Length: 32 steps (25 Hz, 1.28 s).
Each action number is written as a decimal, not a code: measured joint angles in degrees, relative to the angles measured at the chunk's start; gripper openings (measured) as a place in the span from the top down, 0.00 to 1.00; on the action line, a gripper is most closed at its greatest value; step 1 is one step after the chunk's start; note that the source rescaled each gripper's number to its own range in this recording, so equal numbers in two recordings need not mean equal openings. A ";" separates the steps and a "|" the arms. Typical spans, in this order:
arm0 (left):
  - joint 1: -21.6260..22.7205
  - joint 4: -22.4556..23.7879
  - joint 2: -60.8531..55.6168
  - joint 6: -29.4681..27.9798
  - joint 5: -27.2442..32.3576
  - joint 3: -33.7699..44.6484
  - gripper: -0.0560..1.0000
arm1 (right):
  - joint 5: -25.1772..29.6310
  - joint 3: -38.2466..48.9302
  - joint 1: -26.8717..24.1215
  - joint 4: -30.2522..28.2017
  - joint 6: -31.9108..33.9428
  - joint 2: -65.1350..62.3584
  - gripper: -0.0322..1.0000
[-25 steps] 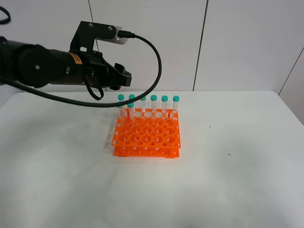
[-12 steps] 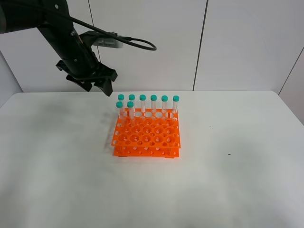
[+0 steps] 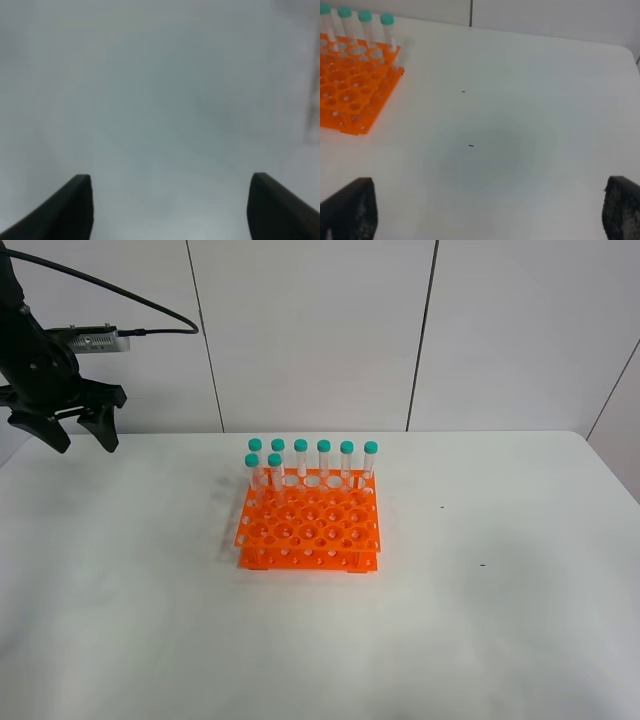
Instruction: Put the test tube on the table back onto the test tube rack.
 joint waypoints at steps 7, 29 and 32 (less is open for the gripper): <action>0.00 -1.68 -1.99 0.00 0.16 2.19 0.00 | 0.00 0.00 0.00 0.00 0.00 0.00 0.00; 0.00 -0.35 -67.48 -0.01 -7.04 64.93 0.00 | 0.00 0.00 0.00 0.00 0.00 0.00 0.00; 0.00 -0.35 -74.58 -0.01 -6.76 66.99 0.00 | 0.00 0.00 0.00 0.00 0.00 0.00 0.00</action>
